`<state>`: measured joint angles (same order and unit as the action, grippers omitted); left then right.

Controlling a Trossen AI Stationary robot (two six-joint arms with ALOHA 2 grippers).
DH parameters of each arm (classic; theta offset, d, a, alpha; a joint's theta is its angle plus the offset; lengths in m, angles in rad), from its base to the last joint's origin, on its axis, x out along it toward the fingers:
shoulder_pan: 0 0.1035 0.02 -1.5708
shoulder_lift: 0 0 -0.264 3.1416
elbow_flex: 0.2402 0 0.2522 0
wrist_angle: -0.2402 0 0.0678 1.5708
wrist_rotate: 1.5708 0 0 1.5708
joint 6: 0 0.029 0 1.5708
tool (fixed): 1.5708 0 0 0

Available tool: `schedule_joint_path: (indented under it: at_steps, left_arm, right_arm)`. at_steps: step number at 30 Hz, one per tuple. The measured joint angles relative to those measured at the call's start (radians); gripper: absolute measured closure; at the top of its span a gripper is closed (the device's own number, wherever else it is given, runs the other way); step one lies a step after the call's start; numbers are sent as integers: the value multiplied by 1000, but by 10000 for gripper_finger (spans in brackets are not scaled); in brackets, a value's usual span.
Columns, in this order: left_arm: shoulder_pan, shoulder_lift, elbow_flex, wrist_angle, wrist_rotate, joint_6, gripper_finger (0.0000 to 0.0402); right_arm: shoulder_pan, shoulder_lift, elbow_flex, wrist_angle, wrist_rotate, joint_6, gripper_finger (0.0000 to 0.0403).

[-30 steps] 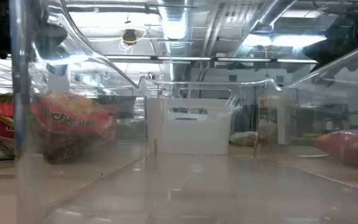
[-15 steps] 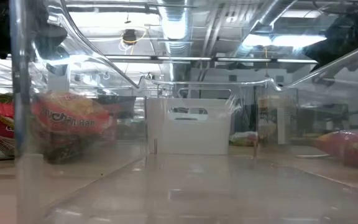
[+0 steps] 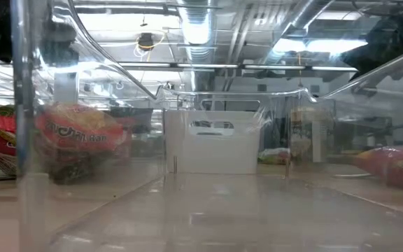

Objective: Pick & Place Food Item
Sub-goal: Put the orange seasoning pack into the top transparent bin

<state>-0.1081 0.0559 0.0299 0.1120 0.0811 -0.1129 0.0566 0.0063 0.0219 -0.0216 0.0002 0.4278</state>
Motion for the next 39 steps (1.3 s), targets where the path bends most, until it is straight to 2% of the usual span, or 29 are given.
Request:
schedule_joint_path:
  at_steps: [2,4,7,9,10,12,14,16,18,20,23,26,29,31,33,39]
  left_arm:
    - [0,-1,0,94,-15,97,394]
    - [-1,-1,0,203,-23,102,394]
    - [-1,3,0,399,-49,50,394]
    - [-1,15,0,556,-134,3,394]
    - [-2,33,3,627,-230,-76,394]
    - [-1,65,2,699,-483,-346,394]
    - [-1,102,2,675,-712,-645,394]
    - [-1,158,1,589,-883,-918,394]
    - [-1,231,0,499,-996,-1148,394]
    - [-1,323,0,451,-1078,-1315,394]
    - [-1,476,5,515,-1112,-1459,394]
    - [-1,611,46,664,-1082,-1467,394]
    - [14,712,90,767,-947,-1375,394]
    - [26,756,122,792,-840,-1264,394]
    - [32,790,159,808,-780,-1143,394]
    - [33,817,284,951,-789,-704,394]
  right_arm:
    - [0,0,0,0,0,0,403]
    - [0,0,0,0,0,0,403]
    - [0,0,0,0,0,0,403]
    - [0,0,0,0,0,0,403]
    - [0,0,0,0,0,0,403]
    - [0,0,0,0,0,0,403]
    - [0,0,0,0,0,0,403]
    - [0,0,0,0,0,0,403]
    - [0,0,0,0,0,0,403]
    - [0,0,0,0,0,0,403]
    - [0,0,0,0,0,0,403]
    - [0,0,0,0,0,0,403]
    - [0,0,0,0,0,0,403]
    - [0,0,0,0,0,0,403]
    - [0,0,0,0,0,0,403]
    - [0,0,0,0,0,0,403]
